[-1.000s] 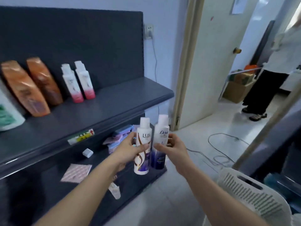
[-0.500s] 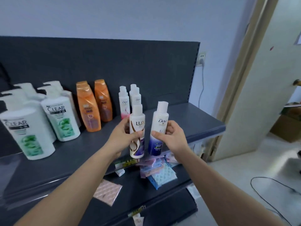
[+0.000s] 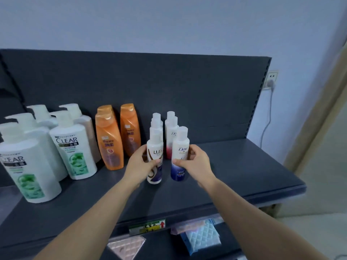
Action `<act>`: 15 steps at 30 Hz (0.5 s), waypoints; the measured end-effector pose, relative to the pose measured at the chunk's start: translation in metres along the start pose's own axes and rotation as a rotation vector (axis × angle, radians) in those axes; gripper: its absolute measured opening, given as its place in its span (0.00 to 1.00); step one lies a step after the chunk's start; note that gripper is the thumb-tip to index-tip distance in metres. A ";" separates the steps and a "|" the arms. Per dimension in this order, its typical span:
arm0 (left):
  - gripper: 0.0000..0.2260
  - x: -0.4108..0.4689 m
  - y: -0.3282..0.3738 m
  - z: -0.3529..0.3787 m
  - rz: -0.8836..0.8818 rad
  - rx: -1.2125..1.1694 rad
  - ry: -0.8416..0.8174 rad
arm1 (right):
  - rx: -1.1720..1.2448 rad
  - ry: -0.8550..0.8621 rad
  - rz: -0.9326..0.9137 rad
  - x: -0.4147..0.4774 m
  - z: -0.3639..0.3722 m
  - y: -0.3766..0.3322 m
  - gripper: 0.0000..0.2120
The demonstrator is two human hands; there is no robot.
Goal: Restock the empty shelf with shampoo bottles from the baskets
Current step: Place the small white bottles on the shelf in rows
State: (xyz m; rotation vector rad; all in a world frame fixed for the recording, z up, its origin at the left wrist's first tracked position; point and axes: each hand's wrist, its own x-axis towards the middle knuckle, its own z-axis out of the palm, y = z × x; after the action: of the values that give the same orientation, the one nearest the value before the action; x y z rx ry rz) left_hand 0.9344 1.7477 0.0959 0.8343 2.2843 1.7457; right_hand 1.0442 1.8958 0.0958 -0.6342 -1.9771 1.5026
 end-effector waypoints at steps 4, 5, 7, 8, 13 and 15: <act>0.25 0.018 -0.009 0.011 -0.026 0.011 0.038 | -0.026 -0.037 0.018 0.025 0.003 0.011 0.19; 0.25 0.021 -0.010 0.013 -0.033 0.012 0.048 | -0.036 -0.045 0.017 0.030 0.003 0.012 0.19; 0.23 0.029 -0.012 0.017 -0.048 0.011 0.069 | -0.050 -0.057 0.017 0.041 0.005 0.015 0.19; 0.22 0.032 -0.013 0.018 -0.053 0.004 0.075 | -0.054 -0.061 0.019 0.045 0.006 0.016 0.19; 0.20 0.041 -0.016 0.022 -0.069 -0.008 0.079 | -0.072 -0.082 0.019 0.058 0.011 0.023 0.18; 0.21 0.044 -0.018 0.022 -0.071 -0.007 0.078 | -0.081 -0.087 0.018 0.062 0.013 0.026 0.18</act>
State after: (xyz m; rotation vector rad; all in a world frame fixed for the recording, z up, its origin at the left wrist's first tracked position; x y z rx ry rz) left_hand 0.9009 1.7854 0.0813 0.6861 2.3249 1.7840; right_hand 0.9907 1.9348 0.0777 -0.6312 -2.1124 1.4896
